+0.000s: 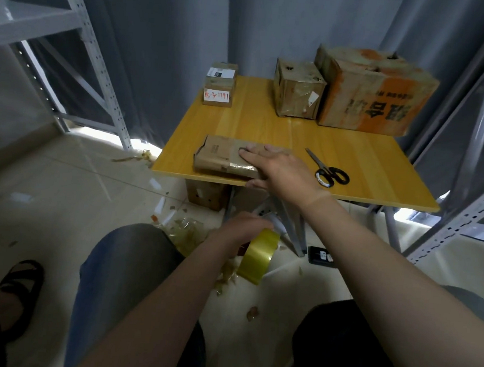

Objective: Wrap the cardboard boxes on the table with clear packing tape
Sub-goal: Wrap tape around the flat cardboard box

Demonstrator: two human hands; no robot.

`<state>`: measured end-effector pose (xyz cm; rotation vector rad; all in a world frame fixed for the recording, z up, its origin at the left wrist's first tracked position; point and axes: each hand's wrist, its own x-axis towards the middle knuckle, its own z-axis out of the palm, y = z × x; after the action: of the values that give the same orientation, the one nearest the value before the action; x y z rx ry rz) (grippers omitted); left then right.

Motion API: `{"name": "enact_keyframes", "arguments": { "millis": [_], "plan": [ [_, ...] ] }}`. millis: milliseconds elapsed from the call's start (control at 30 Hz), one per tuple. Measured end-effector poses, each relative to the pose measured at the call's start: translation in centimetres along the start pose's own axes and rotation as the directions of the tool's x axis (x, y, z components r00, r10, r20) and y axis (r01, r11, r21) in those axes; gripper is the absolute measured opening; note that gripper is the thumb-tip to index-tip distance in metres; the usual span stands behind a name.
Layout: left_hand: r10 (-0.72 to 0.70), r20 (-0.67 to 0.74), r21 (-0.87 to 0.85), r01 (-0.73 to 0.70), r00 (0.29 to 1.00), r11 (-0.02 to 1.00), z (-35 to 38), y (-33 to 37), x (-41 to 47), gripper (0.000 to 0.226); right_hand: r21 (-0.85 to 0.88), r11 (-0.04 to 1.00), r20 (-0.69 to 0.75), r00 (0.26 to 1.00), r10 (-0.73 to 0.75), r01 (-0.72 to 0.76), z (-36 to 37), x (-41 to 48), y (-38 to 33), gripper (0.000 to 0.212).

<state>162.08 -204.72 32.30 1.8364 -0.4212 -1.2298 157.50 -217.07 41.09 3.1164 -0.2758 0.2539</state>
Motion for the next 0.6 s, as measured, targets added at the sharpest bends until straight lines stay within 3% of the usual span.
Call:
{"name": "enact_keyframes", "arguments": {
  "millis": [100, 167, 200, 333, 500, 600],
  "plan": [
    [-0.003, 0.003, 0.036, 0.003, 1.0, 0.999, 0.0, 1.3, -1.7, 0.073, -0.047, 0.999, -0.182, 0.983, 0.004, -0.013, -0.5, -0.5, 0.1, 0.059],
    [-0.001, 0.012, 0.041, 0.0, 1.0, 0.999, 0.0, 2.1, -2.8, 0.037, -0.107, 0.991, -0.244, 0.969, 0.047, -0.075, -0.9, -0.3, 0.2, 0.056],
    [0.002, 0.003, 0.034, -0.003, 1.0, 0.999, -0.1, 2.2, -2.8, 0.025, -0.127, 0.986, -0.251, 0.965, 0.07, -0.104, -1.2, -0.2, 0.2, 0.056],
    [0.046, -0.034, 0.033, -0.045, 0.998, 0.998, -0.3, 2.4, -3.0, 0.033, -0.117, 0.984, -0.235, 0.966, 0.103, -0.133, -1.9, 0.0, 0.7, 0.054],
    [0.107, -0.059, 0.0, -0.107, 0.992, 0.994, -1.2, 2.2, -4.2, 0.018, -0.187, 0.978, -0.179, 0.982, 0.063, -0.096, -0.9, -0.4, -0.1, 0.059],
    [0.16, -0.067, -0.088, -0.165, 0.985, 0.982, -1.8, 1.8, -5.3, 0.013, -0.087, 0.994, -0.184, 0.982, 0.049, -0.066, 0.0, -0.7, -0.8, 0.058]
  ]
}}
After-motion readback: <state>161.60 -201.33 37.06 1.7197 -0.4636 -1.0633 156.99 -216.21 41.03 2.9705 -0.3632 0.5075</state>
